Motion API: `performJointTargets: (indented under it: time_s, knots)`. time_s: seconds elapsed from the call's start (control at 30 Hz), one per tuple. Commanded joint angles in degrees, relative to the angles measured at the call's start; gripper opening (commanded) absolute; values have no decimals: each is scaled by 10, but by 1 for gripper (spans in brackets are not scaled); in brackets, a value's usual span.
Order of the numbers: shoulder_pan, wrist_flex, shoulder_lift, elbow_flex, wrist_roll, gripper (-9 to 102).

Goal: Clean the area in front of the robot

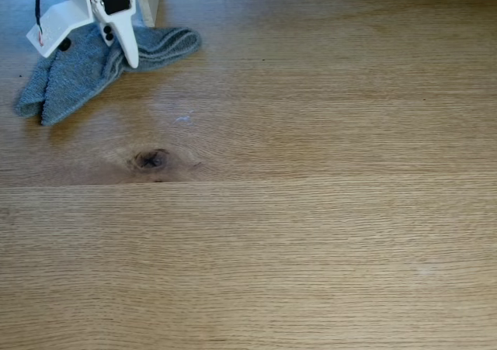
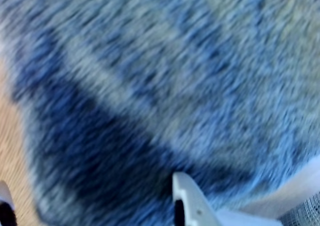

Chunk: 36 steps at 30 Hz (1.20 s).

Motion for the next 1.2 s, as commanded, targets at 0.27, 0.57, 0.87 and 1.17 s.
performJointTargets:
  time_s: [0.27, 0.57, 0.87, 1.17]
  knots:
    - [31, -67, -81, -70, -17, 29]
    - [35, -80, -123, -70, -12, 7]
    - [35, -98, -57, -70, 10, 0]
    - [-1, -187, 83, -70, 24, 0]
